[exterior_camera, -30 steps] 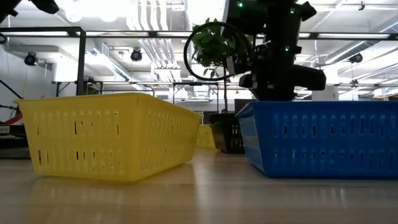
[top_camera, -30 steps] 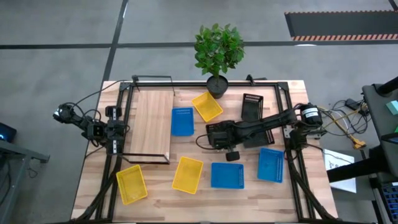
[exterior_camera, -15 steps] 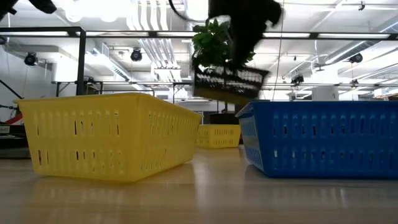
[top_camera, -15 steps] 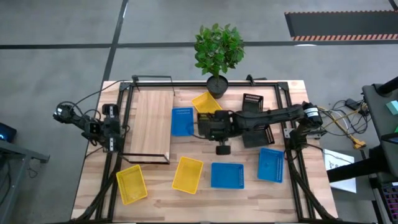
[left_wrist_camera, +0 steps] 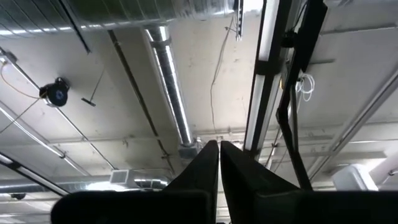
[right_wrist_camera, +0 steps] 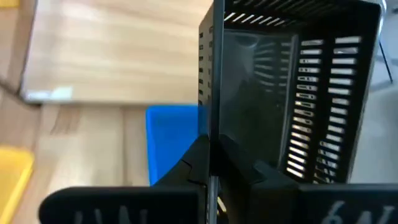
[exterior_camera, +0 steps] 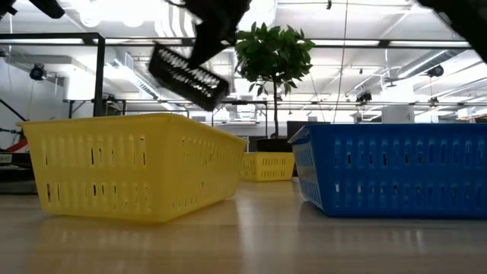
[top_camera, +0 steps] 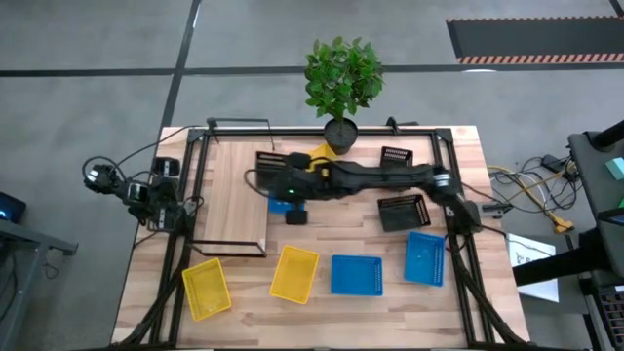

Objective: Stack baskets on shelf by color
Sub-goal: Put the bottom left black basket on the shelf

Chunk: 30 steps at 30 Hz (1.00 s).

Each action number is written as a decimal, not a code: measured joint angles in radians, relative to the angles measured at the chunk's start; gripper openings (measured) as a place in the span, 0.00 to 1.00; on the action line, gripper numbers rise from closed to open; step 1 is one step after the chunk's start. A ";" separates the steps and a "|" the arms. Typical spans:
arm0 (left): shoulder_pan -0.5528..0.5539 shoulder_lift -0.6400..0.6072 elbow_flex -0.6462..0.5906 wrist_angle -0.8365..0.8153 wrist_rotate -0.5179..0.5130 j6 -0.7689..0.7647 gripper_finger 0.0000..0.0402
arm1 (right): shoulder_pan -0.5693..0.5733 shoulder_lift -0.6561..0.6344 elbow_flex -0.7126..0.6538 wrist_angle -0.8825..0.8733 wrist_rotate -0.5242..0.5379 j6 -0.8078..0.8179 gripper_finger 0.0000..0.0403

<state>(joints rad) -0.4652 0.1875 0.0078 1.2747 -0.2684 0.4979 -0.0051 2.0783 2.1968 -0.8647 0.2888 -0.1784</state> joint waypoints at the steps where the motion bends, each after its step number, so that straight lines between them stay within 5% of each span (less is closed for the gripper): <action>1: 0.000 0.000 0.000 0.000 0.000 -0.009 0.00 | -0.008 0.034 0.046 -0.002 -0.001 -0.010 0.03; 4: 0.000 0.000 0.000 0.000 0.000 -0.022 0.00 | -0.039 0.123 0.162 -0.013 0.001 -0.019 0.03; 30: 0.000 -0.005 0.000 0.000 0.001 -0.020 0.00 | -0.177 0.314 0.082 0.569 -0.114 -0.076 0.03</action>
<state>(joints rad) -0.4651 0.1825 0.0078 1.2751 -0.2673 0.4778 -0.1823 2.3924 2.2784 -0.2962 0.1749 -0.2542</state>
